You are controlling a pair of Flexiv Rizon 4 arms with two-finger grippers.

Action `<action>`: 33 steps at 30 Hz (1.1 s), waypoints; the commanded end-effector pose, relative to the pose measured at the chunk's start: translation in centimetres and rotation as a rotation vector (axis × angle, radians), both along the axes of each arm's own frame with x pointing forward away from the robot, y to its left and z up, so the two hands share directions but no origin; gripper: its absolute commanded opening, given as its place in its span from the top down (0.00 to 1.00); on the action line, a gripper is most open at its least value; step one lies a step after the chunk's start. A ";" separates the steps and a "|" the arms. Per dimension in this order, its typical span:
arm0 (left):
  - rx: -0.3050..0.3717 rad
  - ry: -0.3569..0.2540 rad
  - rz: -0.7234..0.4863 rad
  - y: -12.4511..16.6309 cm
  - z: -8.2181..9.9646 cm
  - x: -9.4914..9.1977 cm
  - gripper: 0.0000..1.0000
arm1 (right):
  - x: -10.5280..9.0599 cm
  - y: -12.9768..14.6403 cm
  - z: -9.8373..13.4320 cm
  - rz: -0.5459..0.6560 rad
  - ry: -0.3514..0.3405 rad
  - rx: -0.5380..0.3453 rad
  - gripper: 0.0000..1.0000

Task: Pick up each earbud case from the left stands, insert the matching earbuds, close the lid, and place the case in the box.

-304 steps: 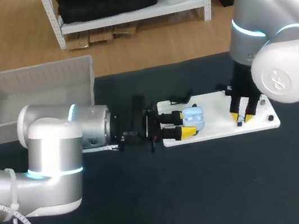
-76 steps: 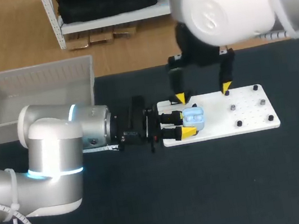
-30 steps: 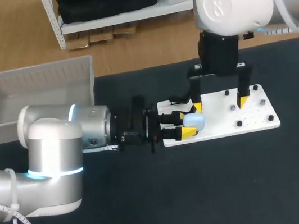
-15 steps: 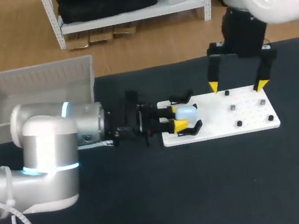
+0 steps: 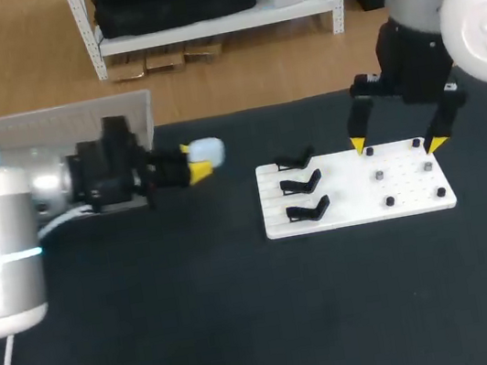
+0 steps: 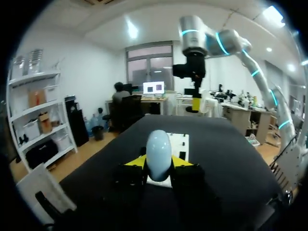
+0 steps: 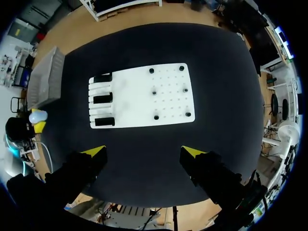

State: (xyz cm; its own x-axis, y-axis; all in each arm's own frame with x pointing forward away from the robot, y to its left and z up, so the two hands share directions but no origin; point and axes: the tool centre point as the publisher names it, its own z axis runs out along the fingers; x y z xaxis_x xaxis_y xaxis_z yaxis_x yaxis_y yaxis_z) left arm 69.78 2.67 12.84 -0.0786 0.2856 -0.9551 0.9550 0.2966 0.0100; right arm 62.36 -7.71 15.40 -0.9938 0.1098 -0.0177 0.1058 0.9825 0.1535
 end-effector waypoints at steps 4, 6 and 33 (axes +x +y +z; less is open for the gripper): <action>-0.006 0.035 0.281 6.7 -0.3 3.0 1.00 | -0.4 -0.1 0.0 -0.009 -0.044 -0.004 0.00; -0.024 0.055 0.328 7.7 -0.6 4.2 1.00 | -0.4 -0.1 0.0 -0.009 -0.044 -0.004 0.00; 0.036 0.135 0.671 18.1 -1.6 14.5 1.00 | -0.4 -0.1 0.0 -0.009 -0.044 -0.004 0.00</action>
